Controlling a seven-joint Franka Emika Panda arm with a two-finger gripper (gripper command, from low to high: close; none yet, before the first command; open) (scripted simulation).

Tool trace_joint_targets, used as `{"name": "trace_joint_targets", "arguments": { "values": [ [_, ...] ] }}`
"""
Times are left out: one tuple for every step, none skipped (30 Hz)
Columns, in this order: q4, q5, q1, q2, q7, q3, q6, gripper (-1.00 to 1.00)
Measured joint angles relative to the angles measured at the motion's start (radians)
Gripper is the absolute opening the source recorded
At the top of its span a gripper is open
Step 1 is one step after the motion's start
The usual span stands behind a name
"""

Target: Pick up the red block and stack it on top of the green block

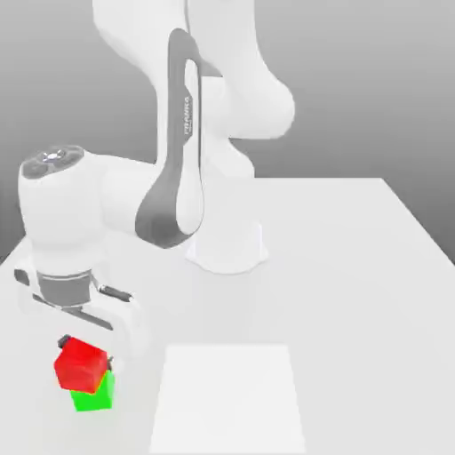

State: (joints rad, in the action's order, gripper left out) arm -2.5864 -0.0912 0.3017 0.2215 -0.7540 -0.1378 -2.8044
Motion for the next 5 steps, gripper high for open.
{"name": "trace_joint_targets", "arguments": {
  "values": [
    [-0.001,0.005,-0.001,-0.012,-0.003,-0.002,0.011,1.00],
    [-0.002,0.016,-0.005,-0.036,-0.011,-0.008,0.034,1.00],
    [-0.003,0.029,-0.007,-0.066,-0.020,-0.013,0.062,1.00],
    [-0.005,0.044,-0.008,-0.099,-0.031,-0.016,0.093,1.00],
    [-0.006,0.058,-0.007,-0.134,-0.042,-0.019,0.125,1.00]
  ]
}}
